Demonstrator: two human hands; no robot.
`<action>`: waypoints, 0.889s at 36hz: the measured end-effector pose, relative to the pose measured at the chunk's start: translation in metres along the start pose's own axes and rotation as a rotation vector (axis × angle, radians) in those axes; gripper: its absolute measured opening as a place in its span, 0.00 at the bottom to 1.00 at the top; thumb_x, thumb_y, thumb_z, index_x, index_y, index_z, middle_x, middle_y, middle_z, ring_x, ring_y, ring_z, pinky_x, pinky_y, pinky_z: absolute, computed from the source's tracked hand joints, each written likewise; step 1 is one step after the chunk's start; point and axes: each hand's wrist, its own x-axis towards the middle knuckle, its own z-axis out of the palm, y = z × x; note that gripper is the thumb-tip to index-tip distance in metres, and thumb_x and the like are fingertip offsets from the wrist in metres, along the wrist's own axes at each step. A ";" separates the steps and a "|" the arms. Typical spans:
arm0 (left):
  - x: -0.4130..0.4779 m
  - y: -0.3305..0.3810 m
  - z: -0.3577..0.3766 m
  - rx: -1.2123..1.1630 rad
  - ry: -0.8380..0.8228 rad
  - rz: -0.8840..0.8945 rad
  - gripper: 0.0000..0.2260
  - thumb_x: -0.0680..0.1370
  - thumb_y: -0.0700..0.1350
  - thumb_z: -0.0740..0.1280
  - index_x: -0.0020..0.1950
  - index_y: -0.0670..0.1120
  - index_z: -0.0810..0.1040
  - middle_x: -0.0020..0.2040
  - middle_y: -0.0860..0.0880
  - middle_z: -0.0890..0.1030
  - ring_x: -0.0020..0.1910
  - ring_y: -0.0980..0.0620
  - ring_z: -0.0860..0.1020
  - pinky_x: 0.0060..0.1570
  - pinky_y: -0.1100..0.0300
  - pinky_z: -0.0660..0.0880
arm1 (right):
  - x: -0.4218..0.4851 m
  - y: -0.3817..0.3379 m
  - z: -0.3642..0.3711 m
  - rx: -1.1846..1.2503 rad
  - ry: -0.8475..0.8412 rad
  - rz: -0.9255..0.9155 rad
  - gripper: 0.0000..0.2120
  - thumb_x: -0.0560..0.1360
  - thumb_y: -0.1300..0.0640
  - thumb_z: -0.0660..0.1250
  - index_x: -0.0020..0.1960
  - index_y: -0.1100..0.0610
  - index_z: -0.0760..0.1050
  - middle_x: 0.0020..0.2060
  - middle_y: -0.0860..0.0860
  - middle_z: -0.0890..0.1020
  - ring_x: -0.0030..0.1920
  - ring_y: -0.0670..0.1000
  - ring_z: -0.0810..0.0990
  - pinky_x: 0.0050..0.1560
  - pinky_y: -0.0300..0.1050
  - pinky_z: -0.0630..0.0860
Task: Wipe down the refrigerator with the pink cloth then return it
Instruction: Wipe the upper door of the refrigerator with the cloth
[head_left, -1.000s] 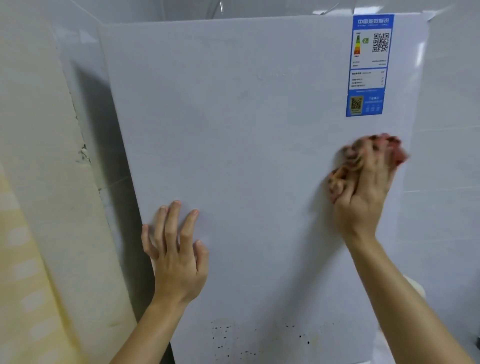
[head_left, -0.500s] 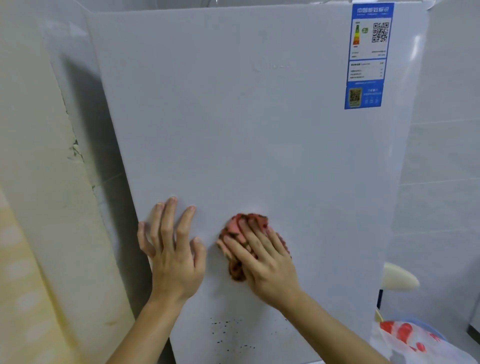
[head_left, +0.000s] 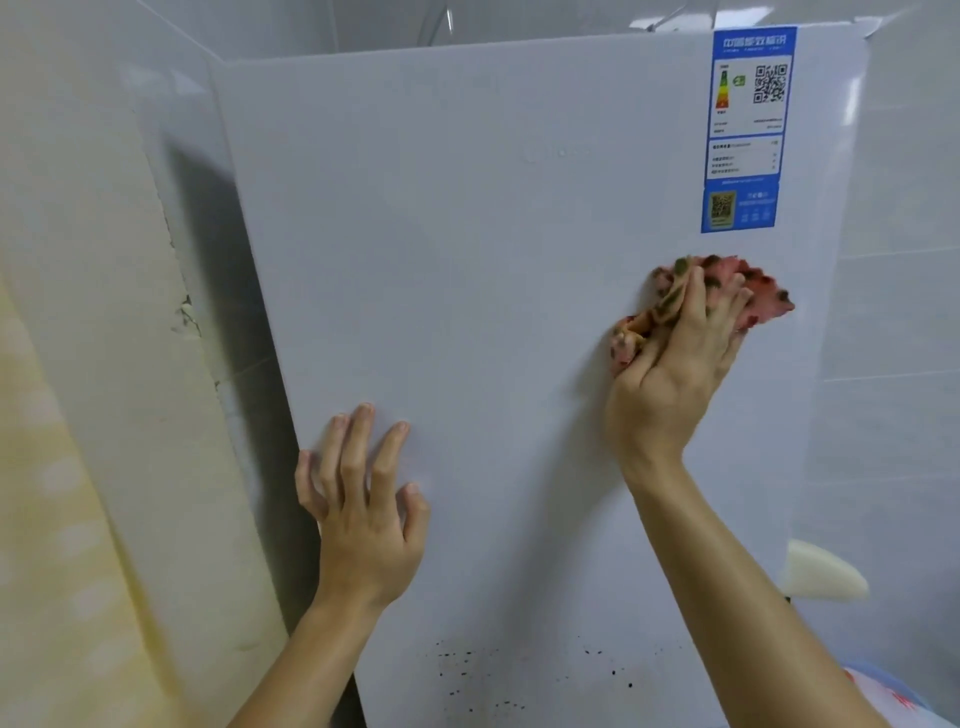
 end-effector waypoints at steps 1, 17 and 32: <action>0.000 0.000 0.000 0.000 -0.005 0.001 0.26 0.79 0.44 0.62 0.77 0.47 0.67 0.82 0.42 0.63 0.82 0.40 0.57 0.78 0.32 0.52 | -0.006 -0.004 0.002 -0.011 -0.018 -0.018 0.29 0.82 0.67 0.56 0.83 0.57 0.61 0.83 0.59 0.58 0.85 0.57 0.51 0.84 0.60 0.47; -0.004 0.004 0.000 0.001 0.000 0.005 0.26 0.80 0.44 0.62 0.79 0.46 0.66 0.82 0.41 0.62 0.83 0.40 0.57 0.79 0.32 0.51 | -0.118 0.021 -0.015 -0.081 -0.513 -0.752 0.22 0.81 0.60 0.62 0.75 0.53 0.75 0.72 0.60 0.77 0.73 0.59 0.75 0.81 0.55 0.61; -0.009 -0.003 -0.010 -0.014 -0.107 0.002 0.27 0.82 0.46 0.60 0.82 0.46 0.63 0.86 0.45 0.55 0.85 0.43 0.53 0.81 0.36 0.46 | -0.064 -0.053 0.032 -0.011 0.016 -0.115 0.25 0.82 0.70 0.59 0.78 0.59 0.70 0.80 0.63 0.65 0.82 0.61 0.59 0.83 0.58 0.53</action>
